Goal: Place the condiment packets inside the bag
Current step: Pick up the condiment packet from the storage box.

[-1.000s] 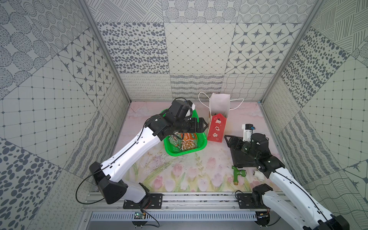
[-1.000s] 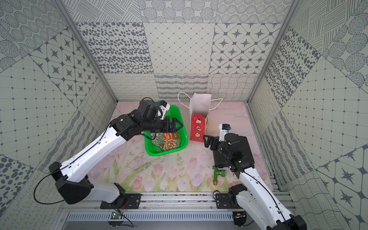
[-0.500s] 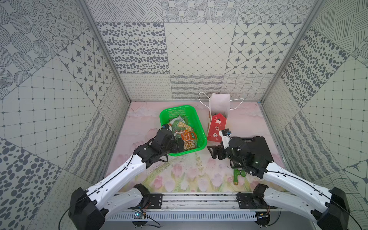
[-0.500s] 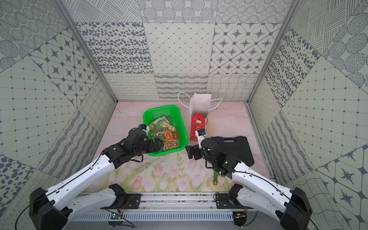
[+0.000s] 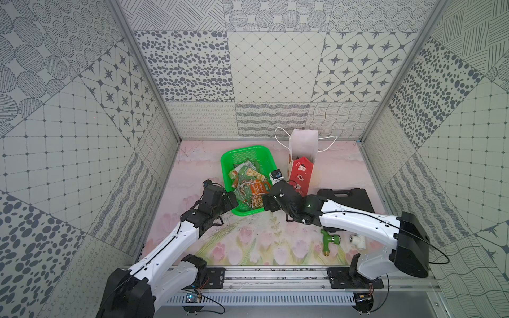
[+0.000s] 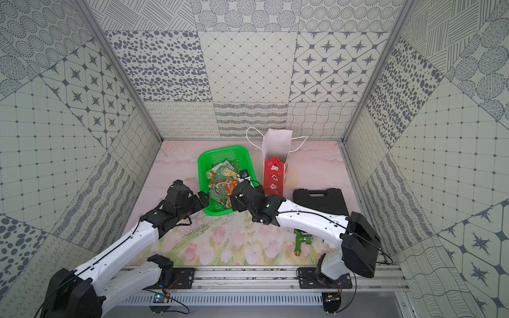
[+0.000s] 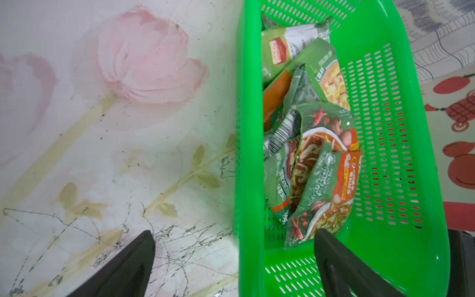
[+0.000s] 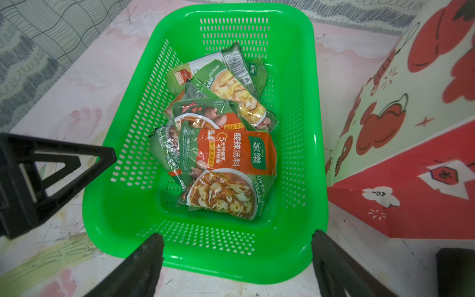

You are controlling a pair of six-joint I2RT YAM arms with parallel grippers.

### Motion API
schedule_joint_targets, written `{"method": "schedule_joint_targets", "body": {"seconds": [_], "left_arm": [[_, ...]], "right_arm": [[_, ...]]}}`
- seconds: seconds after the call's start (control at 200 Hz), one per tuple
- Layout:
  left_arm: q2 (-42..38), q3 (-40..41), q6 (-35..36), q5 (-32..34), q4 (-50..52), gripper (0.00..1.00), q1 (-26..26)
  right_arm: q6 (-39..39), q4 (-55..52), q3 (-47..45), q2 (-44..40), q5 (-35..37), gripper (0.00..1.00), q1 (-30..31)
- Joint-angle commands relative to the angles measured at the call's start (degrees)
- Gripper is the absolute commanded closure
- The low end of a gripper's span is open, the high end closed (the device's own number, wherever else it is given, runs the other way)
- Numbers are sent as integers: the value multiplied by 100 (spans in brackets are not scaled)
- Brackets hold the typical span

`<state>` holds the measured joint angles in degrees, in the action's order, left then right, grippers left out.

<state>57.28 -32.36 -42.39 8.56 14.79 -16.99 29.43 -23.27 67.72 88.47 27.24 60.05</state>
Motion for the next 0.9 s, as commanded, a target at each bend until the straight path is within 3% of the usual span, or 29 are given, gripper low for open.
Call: {"method": "schedule_joint_targets", "body": {"seconds": [0.0, 0.33, 0.89], "left_arm": [[-27, 209, -533, -250, -447, 0, 478], [-55, 327, -700, -652, -471, 1, 976], [-153, 333, -709, -649, -392, 0, 1056]], "right_arm": [[513, -407, 573, 516, 474, 5, 117], [813, -1096, 2298, 2200, 971, 3, 289], [1011, -2752, 4702, 4348, 1708, 6, 367]]}}
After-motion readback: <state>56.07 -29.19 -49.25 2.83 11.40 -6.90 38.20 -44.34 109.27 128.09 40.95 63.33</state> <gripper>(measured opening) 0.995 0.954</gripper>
